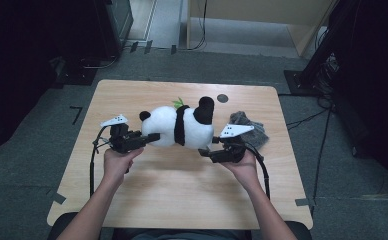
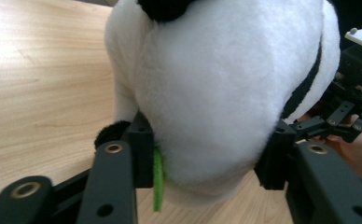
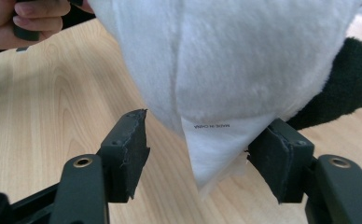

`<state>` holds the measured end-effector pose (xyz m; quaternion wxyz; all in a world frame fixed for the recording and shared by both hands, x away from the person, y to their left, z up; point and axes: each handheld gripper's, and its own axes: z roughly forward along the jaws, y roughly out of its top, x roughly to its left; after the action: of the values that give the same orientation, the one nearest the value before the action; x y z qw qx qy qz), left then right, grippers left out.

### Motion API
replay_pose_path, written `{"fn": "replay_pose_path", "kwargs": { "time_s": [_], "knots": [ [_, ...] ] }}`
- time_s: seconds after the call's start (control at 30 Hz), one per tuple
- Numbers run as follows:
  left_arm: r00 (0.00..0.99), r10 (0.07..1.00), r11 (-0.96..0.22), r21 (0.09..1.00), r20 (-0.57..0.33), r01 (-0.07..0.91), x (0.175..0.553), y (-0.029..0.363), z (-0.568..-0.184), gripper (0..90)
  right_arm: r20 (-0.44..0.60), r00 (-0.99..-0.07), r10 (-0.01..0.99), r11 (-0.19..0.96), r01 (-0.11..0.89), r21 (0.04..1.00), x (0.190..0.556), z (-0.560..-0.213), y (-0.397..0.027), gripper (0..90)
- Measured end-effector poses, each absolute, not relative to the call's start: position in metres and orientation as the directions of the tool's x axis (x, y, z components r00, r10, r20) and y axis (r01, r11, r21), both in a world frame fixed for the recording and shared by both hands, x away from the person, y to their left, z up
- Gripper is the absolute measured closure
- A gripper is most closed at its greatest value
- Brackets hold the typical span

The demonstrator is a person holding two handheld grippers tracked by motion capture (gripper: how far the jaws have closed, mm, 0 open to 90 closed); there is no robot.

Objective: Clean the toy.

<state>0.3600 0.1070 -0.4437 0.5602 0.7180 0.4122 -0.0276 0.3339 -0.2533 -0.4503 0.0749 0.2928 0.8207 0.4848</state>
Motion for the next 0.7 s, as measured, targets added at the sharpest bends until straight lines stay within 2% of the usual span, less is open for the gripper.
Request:
{"fn": "replay_pose_path", "kwargs": {
  "time_s": [0.13, 0.23, 0.47, 0.63, 0.7],
  "knots": [
    [0.656, 0.574, -0.057, 0.776, -0.489, 0.629, 0.362, 0.102, -0.447, 34.6, 0.161, -0.804, 0.572, 0.376, 0.432, 0.82, 0.335, -0.451, -0.253, 40.1],
    [0.647, 0.574, -0.065, 0.759, -0.502, 0.647, 0.365, 0.102, -0.45, 27.4, 0.197, -0.794, 0.575, 0.354, 0.459, 0.815, 0.336, -0.451, -0.257, 42.1],
    [0.631, 0.582, -0.066, 0.744, -0.513, 0.665, 0.367, 0.102, -0.451, 25.4, 0.213, -0.788, 0.577, 0.333, 0.465, 0.82, 0.335, -0.446, -0.26, 40.2],
    [0.621, 0.568, -0.067, 0.721, -0.54, 0.689, 0.369, 0.098, -0.456, 25.2, 0.183, -0.783, 0.595, 0.356, 0.461, 0.813, 0.335, -0.446, -0.259, 39.3],
    [0.63, 0.576, -0.088, 0.727, -0.521, 0.681, 0.368, 0.098, -0.457, 25.3, 0.185, -0.775, 0.604, 0.365, 0.476, 0.8, 0.335, -0.448, -0.258, 39.2]
  ]
}}
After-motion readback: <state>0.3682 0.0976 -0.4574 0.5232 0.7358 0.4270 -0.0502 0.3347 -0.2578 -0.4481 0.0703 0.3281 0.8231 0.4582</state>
